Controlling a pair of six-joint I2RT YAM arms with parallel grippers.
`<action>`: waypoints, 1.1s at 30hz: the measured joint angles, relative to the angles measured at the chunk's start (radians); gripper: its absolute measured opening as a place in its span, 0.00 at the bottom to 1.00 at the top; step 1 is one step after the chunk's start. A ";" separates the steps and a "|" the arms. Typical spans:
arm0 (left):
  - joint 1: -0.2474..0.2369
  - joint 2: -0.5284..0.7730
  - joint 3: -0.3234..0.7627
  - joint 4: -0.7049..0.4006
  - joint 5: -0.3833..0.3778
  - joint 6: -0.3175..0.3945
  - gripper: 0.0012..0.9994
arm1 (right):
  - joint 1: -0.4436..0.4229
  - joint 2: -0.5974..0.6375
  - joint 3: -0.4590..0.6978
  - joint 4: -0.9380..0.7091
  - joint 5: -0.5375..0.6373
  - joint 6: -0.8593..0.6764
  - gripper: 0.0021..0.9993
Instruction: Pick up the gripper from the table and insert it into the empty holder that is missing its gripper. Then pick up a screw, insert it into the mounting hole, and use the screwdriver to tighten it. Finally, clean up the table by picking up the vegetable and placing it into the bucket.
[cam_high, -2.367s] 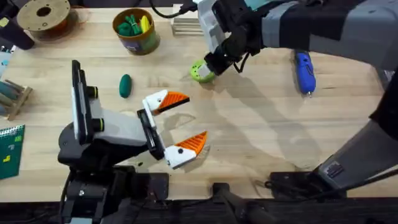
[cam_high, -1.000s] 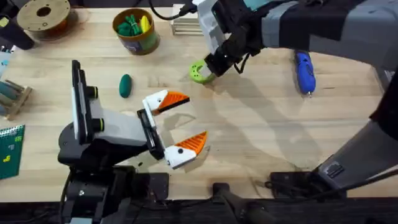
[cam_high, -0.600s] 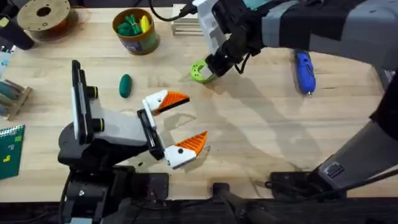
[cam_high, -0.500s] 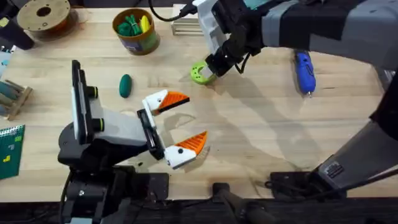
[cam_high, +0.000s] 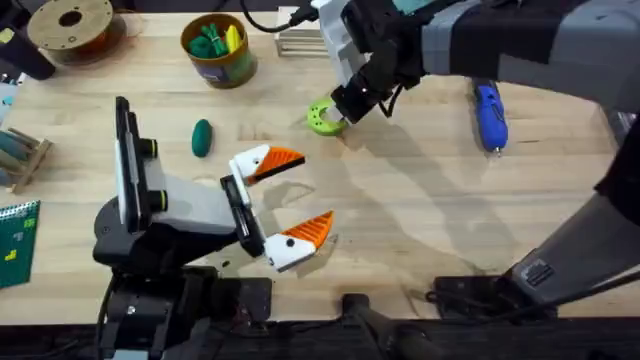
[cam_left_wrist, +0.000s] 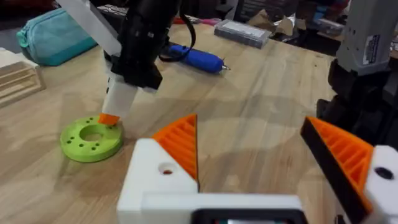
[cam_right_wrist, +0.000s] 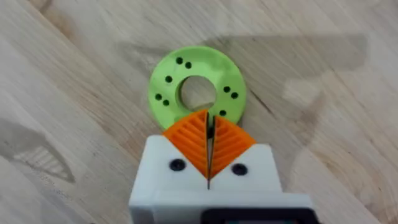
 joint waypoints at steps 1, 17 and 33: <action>0.000 0.000 0.000 0.000 0.000 0.000 0.99 | 0.000 0.000 0.000 0.000 0.000 0.000 0.00; 0.000 0.000 0.000 0.000 0.000 0.000 0.99 | 0.000 -0.003 0.000 -0.006 0.000 0.000 0.00; 0.000 0.000 0.000 0.000 0.000 0.000 0.99 | 0.000 -0.021 0.050 -0.053 0.004 0.000 0.00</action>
